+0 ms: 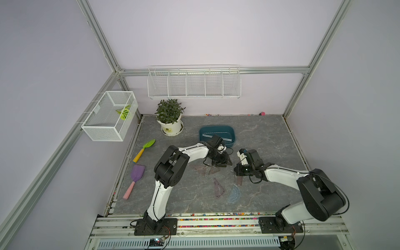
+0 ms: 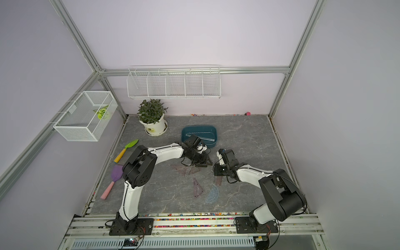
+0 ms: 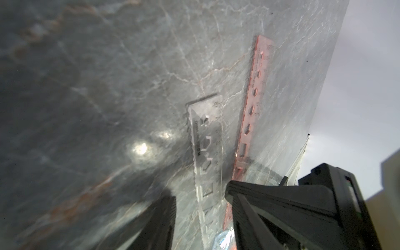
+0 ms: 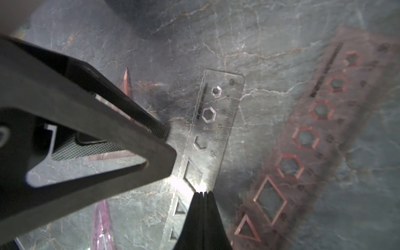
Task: Put the scattered rulers into the storage box
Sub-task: Pick up the ruler from the center of the board.
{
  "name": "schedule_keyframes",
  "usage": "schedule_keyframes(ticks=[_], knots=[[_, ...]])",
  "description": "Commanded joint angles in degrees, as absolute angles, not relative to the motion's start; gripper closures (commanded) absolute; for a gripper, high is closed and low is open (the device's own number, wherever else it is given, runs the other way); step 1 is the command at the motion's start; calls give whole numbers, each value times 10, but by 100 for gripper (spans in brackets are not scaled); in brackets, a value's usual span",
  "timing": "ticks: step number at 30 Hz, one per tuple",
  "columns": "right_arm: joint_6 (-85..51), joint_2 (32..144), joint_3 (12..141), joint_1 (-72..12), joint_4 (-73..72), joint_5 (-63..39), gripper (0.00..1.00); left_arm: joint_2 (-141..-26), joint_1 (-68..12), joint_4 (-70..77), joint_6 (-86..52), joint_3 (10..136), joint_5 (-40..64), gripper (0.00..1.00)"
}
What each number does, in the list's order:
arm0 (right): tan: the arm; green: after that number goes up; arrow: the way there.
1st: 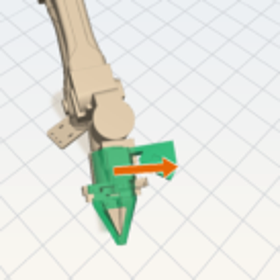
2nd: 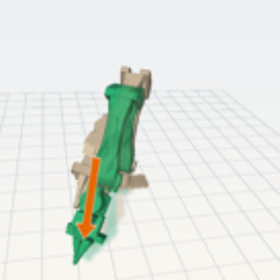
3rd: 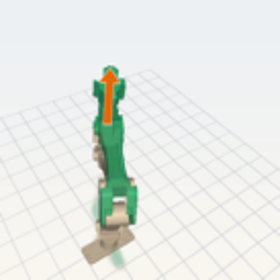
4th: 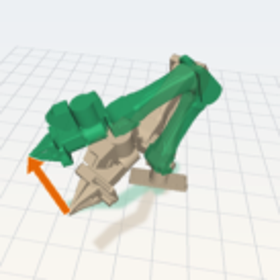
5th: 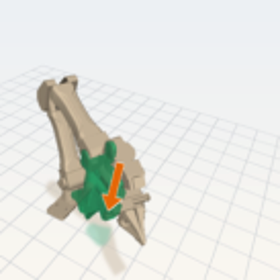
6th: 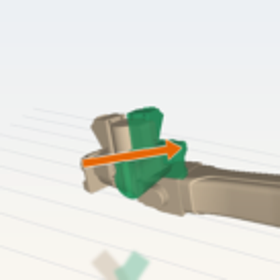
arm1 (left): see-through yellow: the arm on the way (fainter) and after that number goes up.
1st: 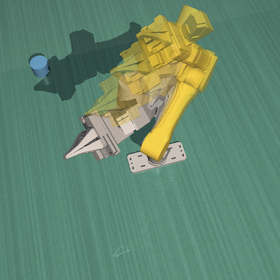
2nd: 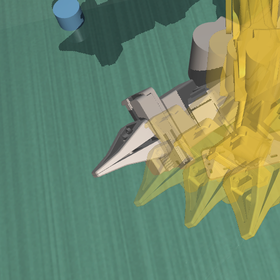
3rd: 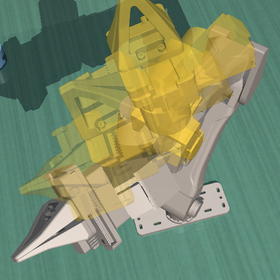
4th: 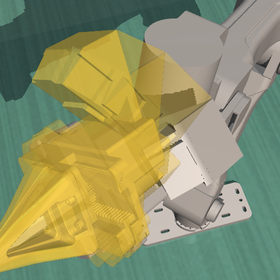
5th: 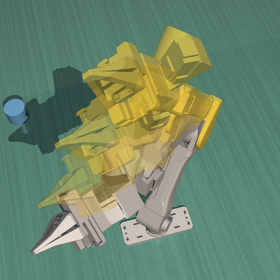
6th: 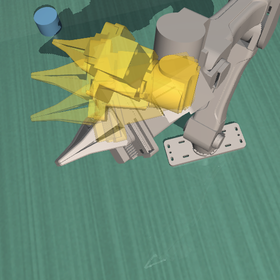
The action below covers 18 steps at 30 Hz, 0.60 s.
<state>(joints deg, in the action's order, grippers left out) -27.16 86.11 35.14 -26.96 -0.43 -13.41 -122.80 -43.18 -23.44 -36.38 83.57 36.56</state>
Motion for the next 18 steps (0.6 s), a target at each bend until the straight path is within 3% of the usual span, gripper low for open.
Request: schedule_keyframes(ticks=[1,13,18], knots=[[-273,869,350,-267,-13,-135,97,-1252,-432,-244,-360,844,372,52],[-298,902,308,-267,-46,-135,99,-1285,-432,-233,-368,851,399,52],[-300,907,306,-266,-49,-135,99,-1299,-432,-228,-372,857,408,59]])
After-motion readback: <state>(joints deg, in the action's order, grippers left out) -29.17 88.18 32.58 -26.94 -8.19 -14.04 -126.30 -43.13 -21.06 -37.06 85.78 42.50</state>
